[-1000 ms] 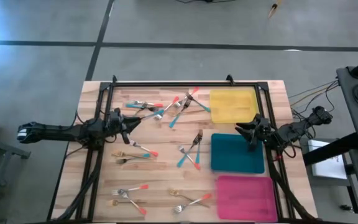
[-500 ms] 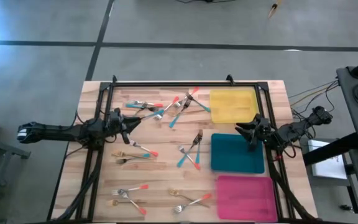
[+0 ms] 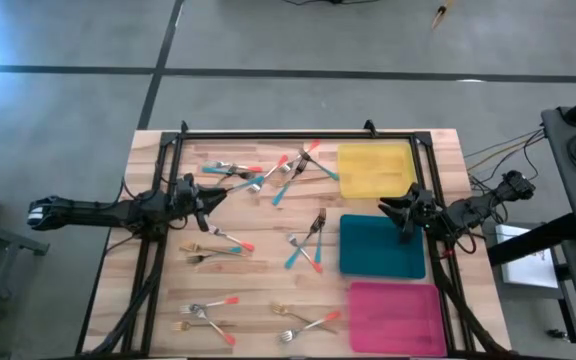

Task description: Sort silverware by color (type)

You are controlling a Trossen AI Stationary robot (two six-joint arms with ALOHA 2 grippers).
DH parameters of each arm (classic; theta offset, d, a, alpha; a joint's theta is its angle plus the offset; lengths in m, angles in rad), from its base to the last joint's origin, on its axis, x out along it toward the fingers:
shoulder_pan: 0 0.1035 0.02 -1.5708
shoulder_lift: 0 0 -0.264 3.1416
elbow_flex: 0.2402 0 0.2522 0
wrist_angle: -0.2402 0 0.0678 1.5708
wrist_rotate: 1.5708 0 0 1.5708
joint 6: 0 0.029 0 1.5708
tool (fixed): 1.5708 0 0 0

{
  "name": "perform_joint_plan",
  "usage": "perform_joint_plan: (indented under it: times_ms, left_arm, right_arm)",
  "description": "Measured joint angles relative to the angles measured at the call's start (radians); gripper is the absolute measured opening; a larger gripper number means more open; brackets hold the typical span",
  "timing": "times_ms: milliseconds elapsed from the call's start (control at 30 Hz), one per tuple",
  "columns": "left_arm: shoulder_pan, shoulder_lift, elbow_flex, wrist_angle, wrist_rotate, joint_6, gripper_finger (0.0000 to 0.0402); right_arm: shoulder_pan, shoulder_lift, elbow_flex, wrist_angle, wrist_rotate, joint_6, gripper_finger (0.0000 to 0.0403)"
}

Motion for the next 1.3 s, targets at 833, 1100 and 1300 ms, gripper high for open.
perform_joint_plan:
  times_ms: [833, 1100, 1300]
  left_arm:
    - [0.000, 0.000, 0.000, -0.001, 0.000, 0.000, 0.0078]
    - [0.000, 0.000, 0.000, -0.001, 0.000, 0.000, 0.0078]
    - [0.000, 0.000, 0.000, -0.001, 0.000, 0.000, 0.0078]
  right_arm:
    - [0.000, -0.001, -0.003, 0.102, 0.222, 0.033, 0.0112]
    - [0.000, -0.001, -0.002, 0.099, 0.289, 0.057, 0.0112]
    - [0.000, -0.001, -0.002, 0.101, 0.288, 0.071, 0.0112]
